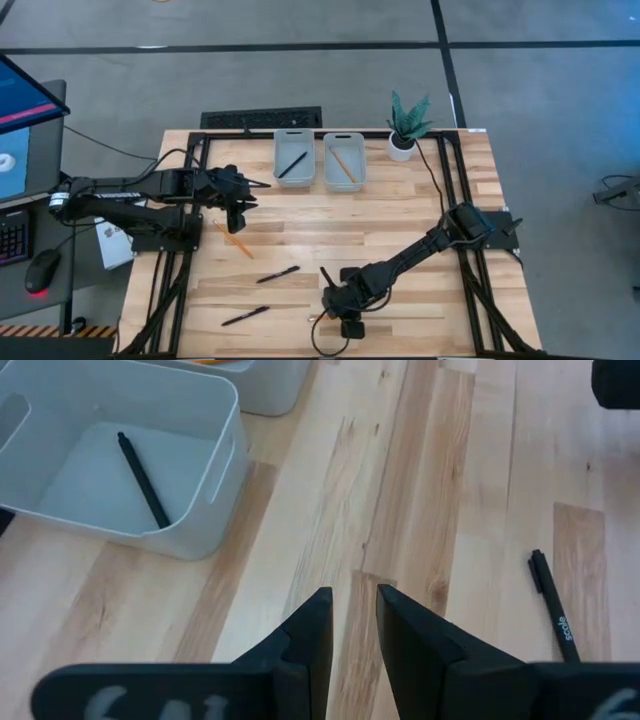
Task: Sort pens & pencils
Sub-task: Put the bottom orange pencil into the right gray bin
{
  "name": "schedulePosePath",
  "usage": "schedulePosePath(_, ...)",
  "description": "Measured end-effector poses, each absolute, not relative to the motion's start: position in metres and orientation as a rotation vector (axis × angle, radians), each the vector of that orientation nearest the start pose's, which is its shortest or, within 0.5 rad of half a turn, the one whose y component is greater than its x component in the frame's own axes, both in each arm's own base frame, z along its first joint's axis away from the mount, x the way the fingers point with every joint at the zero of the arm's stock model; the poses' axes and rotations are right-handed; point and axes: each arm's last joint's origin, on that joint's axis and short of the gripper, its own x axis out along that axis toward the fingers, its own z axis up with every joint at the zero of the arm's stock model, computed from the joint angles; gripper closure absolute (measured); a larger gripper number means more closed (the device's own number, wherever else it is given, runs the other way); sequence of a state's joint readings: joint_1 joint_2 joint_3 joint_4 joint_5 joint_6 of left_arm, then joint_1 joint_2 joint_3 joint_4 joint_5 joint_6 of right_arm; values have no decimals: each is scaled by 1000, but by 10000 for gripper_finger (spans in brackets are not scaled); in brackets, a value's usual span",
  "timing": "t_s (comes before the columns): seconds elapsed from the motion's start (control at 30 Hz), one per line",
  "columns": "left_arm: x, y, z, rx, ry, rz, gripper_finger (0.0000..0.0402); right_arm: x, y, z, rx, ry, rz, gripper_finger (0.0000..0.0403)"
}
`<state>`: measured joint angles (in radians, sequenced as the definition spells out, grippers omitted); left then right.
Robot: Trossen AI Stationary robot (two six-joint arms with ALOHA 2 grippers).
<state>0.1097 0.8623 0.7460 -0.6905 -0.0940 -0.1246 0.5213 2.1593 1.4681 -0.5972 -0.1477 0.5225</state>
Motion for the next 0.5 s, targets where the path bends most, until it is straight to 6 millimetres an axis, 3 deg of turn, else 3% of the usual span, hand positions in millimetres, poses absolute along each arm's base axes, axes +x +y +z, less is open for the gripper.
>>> schedulePosePath(0.5, 164, 21, 265, -123, 796, 243, 330, 363, 194, 120, 127, 1400, -8, 304)
